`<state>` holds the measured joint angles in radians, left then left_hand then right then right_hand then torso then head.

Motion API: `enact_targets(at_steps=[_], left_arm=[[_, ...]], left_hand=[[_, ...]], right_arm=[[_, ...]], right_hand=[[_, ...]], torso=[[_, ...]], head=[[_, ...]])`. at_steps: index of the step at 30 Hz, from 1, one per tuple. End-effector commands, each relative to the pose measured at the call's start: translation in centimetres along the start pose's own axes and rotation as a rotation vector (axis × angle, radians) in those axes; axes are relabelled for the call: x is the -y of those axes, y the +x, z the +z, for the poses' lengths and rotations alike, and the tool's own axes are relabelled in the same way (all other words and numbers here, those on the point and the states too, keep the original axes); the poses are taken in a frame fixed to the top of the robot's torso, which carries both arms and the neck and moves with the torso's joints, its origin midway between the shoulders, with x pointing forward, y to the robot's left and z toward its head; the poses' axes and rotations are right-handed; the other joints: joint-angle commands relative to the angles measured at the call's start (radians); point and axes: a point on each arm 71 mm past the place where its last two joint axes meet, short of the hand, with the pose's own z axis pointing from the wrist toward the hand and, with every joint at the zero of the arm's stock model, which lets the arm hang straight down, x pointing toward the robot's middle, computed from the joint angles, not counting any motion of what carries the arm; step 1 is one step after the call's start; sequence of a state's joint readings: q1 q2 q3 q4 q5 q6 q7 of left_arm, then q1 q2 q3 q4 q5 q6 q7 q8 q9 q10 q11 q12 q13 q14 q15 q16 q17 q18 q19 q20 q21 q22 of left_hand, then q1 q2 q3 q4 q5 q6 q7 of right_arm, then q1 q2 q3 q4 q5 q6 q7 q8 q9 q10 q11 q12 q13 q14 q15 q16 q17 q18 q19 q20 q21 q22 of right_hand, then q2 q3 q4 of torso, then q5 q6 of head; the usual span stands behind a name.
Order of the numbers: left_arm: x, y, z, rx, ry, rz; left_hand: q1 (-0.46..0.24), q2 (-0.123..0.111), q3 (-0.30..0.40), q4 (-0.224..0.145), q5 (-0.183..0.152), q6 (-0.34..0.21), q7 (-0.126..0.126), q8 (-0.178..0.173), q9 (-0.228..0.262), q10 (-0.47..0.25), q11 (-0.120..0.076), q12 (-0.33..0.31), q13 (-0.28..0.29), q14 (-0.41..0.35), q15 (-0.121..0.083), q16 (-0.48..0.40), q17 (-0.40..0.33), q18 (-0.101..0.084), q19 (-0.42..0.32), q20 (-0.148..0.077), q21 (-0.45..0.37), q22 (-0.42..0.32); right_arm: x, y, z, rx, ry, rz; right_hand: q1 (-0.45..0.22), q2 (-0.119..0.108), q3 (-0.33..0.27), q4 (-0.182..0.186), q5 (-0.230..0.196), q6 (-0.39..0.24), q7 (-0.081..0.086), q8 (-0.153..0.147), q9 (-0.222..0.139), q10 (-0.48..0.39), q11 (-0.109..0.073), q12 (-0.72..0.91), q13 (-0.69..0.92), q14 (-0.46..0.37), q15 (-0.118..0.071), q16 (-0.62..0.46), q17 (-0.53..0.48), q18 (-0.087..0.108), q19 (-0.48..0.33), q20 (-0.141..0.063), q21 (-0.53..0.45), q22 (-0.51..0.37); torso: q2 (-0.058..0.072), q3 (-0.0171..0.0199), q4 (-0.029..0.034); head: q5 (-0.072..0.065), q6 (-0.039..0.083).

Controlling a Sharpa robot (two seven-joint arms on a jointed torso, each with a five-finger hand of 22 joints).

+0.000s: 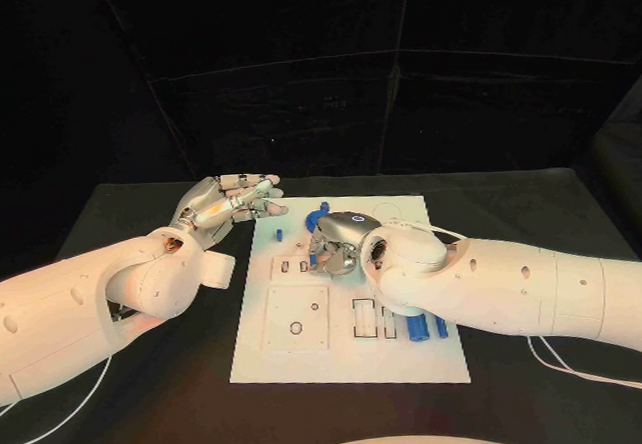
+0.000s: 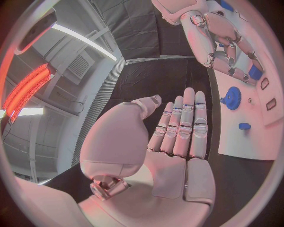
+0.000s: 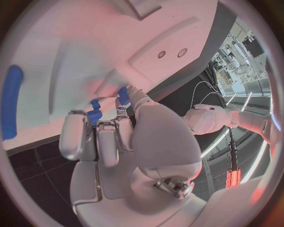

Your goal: Assemble the parts on the task board

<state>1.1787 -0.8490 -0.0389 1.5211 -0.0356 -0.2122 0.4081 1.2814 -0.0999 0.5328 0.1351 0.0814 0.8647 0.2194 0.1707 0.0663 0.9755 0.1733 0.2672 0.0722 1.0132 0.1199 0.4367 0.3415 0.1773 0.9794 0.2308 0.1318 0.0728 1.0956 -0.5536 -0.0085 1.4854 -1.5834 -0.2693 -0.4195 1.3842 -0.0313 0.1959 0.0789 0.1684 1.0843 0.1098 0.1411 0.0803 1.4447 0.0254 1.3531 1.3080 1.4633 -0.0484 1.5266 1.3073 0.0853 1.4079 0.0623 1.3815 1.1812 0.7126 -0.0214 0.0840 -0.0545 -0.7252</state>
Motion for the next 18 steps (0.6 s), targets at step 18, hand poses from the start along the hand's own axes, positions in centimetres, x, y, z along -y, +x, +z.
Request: enact_targets(at_steps=[18], left_arm=[[0.12,0.09,0.09,-0.011,0.007,-0.002]], left_hand=[[-0.006,0.005,-0.006,-0.001,-0.003,-0.009,0.021,0.007,0.001,-0.007,0.002,0.003,0.002,-0.005,-0.001,0.005,0.002,0.005,0.008,0.001,-0.004,-0.001]], right_arm=[[0.22,1.21,-0.19,-0.066,0.024,-0.038]], right_hand=[[-0.039,-0.042,-0.013,0.003,-0.002,-0.036,0.019,-0.030,-0.010,-0.021,0.016,-0.025,0.063,0.086,0.016,-0.007,0.166,-0.007,-0.012,0.009,-0.008,-0.007]], torso=[[0.000,-0.0006,0.0007]], head=[[-0.002,-0.004]])
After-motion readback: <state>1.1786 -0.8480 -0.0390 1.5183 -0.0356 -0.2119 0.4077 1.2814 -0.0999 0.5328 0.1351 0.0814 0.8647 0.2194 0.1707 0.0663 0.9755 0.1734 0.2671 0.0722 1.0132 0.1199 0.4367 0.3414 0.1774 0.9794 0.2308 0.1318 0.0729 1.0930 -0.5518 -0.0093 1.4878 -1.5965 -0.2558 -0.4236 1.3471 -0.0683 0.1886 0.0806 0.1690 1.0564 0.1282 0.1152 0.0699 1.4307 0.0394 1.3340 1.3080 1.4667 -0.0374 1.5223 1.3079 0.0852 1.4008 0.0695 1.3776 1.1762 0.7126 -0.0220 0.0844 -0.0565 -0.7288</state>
